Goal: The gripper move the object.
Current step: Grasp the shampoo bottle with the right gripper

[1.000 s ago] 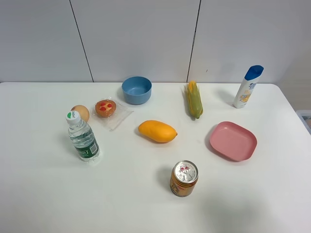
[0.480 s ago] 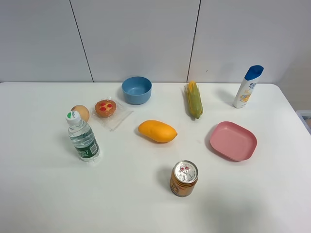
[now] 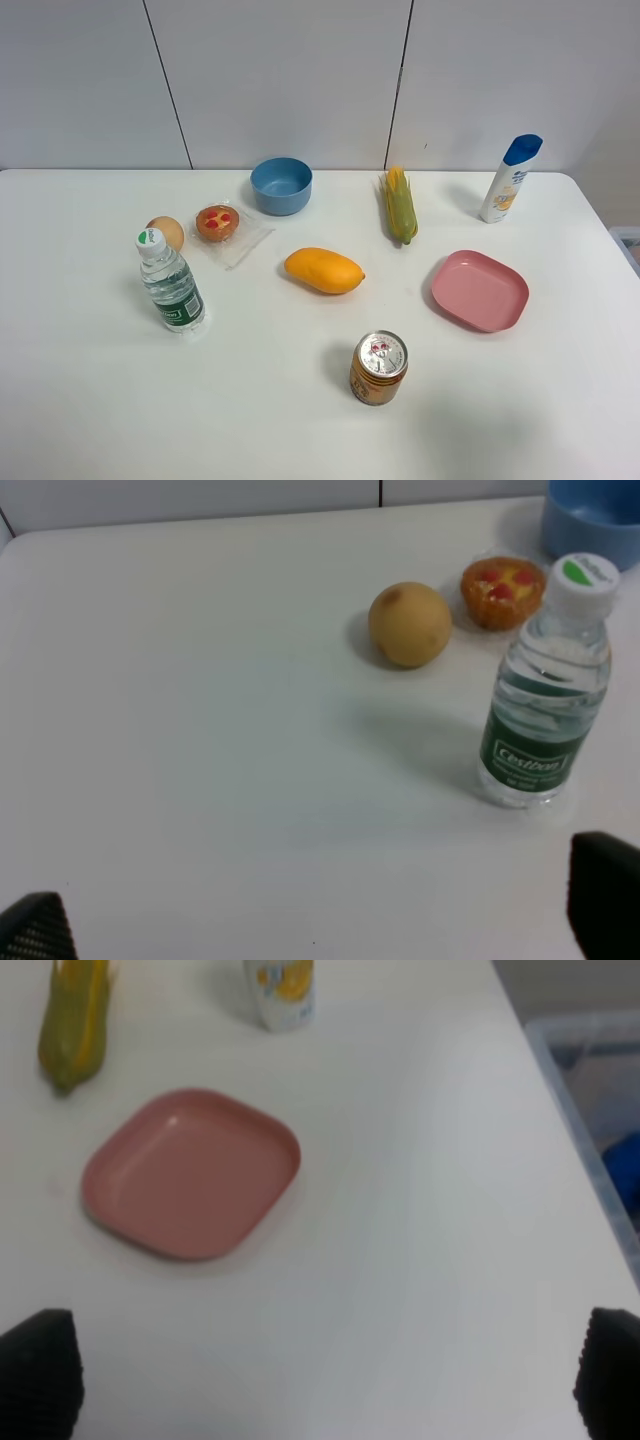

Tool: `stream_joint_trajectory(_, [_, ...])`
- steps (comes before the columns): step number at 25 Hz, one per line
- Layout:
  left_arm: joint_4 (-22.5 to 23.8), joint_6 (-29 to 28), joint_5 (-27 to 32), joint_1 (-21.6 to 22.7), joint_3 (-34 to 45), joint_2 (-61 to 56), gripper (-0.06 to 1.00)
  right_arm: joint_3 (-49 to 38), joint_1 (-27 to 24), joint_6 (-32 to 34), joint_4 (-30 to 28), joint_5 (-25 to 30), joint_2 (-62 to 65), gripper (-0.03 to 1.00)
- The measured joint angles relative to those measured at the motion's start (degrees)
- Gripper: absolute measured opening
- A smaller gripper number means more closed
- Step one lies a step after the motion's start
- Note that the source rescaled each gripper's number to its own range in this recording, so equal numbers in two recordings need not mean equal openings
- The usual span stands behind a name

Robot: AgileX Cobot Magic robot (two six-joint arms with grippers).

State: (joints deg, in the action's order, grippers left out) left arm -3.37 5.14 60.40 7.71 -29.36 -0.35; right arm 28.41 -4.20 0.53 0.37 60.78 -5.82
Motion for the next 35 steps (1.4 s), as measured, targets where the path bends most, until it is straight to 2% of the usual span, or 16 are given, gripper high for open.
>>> stream_joint_trajectory(6, [0.0, -0.07, 0.0, 0.0, 0.0, 0.0, 1.0, 1.38, 0.0, 0.0, 0.64, -0.07, -13.07, 1.0])
stream_joint_trajectory(11, [0.0, -0.07, 0.0, 0.0, 0.0, 0.0, 1.0, 8.73, 0.0, 0.0, 1.19, -7.63, -22.64, 1.0])
stream_joint_trajectory(15, [0.0, -0.07, 0.0, 0.0, 0.0, 0.0, 1.0, 9.74, 0.0, 0.0, 0.7, -18.94, -29.67, 1.0])
stream_joint_trajectory(19, [0.0, -0.02, 0.0, 0.0, 0.0, 0.0, 1.0, 7.97, 0.0, 0.0, -3.2, -30.89, -37.14, 1.0])
stream_joint_trajectory(20, [0.0, -0.02, 0.0, 0.0, 0.0, 0.0, 1.0, 7.97, 0.0, 0.0, -3.2, -30.89, -37.14, 1.0])
stream_joint_trajectory(25, [0.0, -0.02, 0.0, 0.0, 0.0, 0.0, 1.0, 4.53, 0.0, 0.24, -9.31, -45.8, -47.25, 1.0])
stream_joint_trajectory(26, [0.0, -0.02, 0.0, 0.0, 0.0, 0.0, 1.0, 4.06, 0.0, 1.07, -9.26, -52.02, -51.75, 1.0])
stream_joint_trajectory(35, [0.0, -0.02, 0.0, 0.0, 0.0, 0.0, 1.0, 3.95, 0.0, 0.52, -1.41, -78.95, -75.74, 1.0])
